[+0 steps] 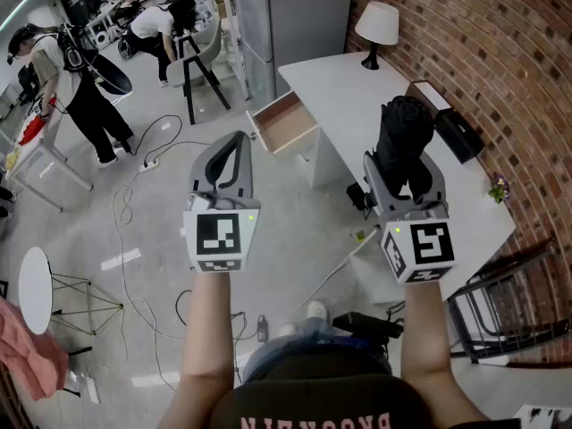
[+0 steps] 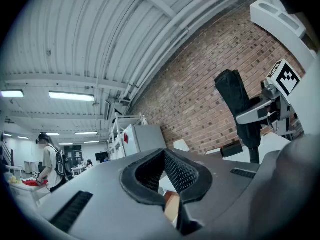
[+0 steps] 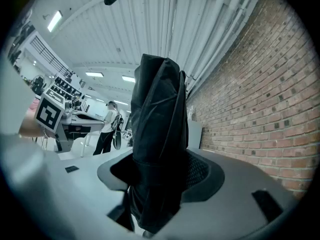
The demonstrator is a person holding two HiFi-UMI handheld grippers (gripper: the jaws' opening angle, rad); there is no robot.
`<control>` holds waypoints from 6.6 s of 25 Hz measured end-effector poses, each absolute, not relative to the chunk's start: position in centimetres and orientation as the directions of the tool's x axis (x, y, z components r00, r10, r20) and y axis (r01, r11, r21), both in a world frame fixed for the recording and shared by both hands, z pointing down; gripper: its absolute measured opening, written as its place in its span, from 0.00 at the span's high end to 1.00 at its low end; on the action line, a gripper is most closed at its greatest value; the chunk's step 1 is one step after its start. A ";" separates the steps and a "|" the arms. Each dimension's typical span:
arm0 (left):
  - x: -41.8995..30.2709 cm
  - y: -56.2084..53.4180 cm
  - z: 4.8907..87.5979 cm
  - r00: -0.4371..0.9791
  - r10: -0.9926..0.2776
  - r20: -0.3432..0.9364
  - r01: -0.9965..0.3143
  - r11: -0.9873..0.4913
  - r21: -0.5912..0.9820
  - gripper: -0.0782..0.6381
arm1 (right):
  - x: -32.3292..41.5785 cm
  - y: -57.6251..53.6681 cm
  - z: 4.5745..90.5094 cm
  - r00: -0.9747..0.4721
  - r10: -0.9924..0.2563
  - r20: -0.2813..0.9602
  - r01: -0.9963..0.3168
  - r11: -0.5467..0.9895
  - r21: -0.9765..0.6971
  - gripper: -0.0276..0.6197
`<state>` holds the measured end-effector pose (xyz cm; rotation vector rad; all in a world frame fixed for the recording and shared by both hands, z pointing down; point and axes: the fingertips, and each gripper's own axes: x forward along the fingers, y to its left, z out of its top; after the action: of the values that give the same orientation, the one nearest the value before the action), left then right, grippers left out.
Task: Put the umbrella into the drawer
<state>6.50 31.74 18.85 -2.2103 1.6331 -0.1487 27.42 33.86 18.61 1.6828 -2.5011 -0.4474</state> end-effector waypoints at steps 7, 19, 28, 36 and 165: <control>6.3 33.4 18.2 0.314 -0.936 -0.159 -0.891 -0.233 -0.390 0.89 | 27.3 35.5 18.6 -0.378 -0.922 -0.082 -0.893 0.340 0.297 0.59; 8.6 30.9 17.4 0.264 -0.948 -0.175 -0.895 -0.173 -0.412 0.89 | 30.3 32.3 18.4 -0.412 -0.908 -0.078 -0.884 0.377 0.278 0.58; 10.2 29.6 17.6 0.251 -0.954 -0.165 -0.893 -0.162 -0.420 0.89 | 31.8 30.0 18.5 -0.428 -0.900 -0.083 -0.881 0.394 0.263 0.58; 9.9 27.3 18.3 0.268 -0.951 -0.154 -0.887 -0.182 -0.425 0.89 | 31.6 28.3 19.5 -0.406 -0.910 -0.085 -0.894 0.376 0.243 0.58; -13.6 -41.2 44.0 0.532 -0.761 0.371 -0.775 -0.614 -0.148 0.89 | 2.7 -36.4 57.3 -0.248 -0.688 0.683 -0.957 0.284 -0.061 0.57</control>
<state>-13.58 -41.20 43.96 -2.7797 1.3939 -0.6462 2.73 -36.39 57.32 1.4680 -2.0179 0.6507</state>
